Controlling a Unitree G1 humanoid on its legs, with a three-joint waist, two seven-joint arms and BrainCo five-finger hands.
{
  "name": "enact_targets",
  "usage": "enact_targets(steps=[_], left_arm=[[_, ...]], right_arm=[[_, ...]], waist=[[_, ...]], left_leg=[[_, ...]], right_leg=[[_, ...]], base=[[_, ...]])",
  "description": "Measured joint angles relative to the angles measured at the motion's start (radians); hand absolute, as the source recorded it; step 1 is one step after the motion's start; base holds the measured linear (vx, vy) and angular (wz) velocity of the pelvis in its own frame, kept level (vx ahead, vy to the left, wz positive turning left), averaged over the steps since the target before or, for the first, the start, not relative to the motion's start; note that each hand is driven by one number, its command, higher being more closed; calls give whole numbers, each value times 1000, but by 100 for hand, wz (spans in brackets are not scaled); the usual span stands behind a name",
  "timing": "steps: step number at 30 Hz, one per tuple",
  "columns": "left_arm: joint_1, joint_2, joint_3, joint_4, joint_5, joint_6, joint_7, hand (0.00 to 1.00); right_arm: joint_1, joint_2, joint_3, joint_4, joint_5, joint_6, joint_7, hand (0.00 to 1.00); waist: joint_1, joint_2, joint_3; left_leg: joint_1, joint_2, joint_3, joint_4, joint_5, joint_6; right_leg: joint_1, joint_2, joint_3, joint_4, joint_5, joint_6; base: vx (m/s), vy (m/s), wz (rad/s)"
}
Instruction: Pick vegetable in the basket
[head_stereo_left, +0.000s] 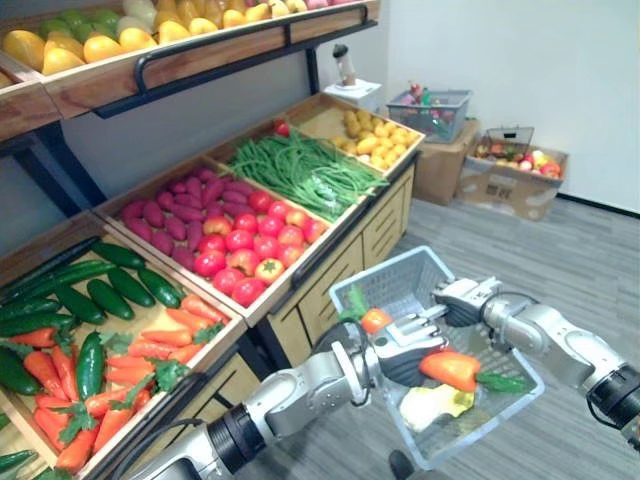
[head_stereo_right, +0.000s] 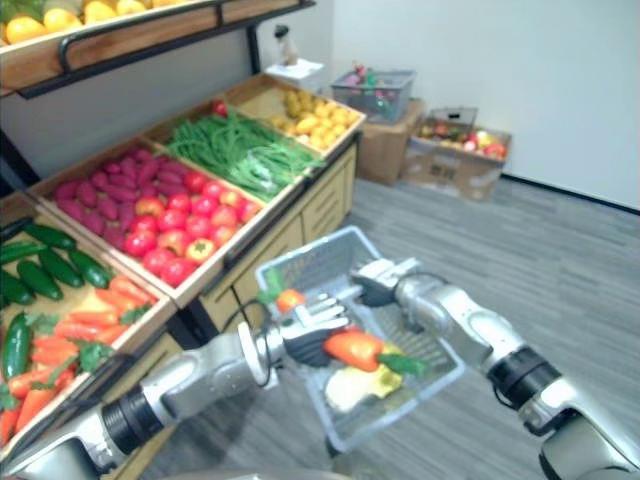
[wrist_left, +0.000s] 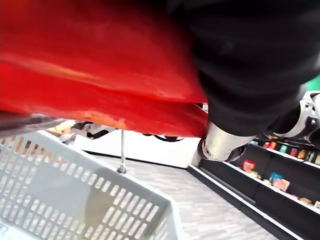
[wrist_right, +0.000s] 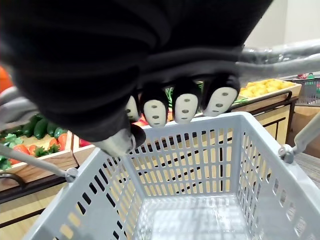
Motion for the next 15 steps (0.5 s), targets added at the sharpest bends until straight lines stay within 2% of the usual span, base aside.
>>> enact_targets(steps=[6,15], left_arm=[[1,-8,-60,-52,-7,-22,-16,100],[12,-5,-91,-131,-40,-30,-26,100]], right_arm=[[-18,1,-2,16,0,2,5,100],[-13,22,-161,74,2,10,-6,100]], waist=[[1,-3,27],[4,-4,57]], left_leg=[[-18,24,-11,38,-13,1],[-61,39,-40,67,-28,6]], right_leg=[[-1,-5,-19,1,0,0],[-8,-34,-70,1,0,0]], base=[[-26,3,9],[-19,11,18]])
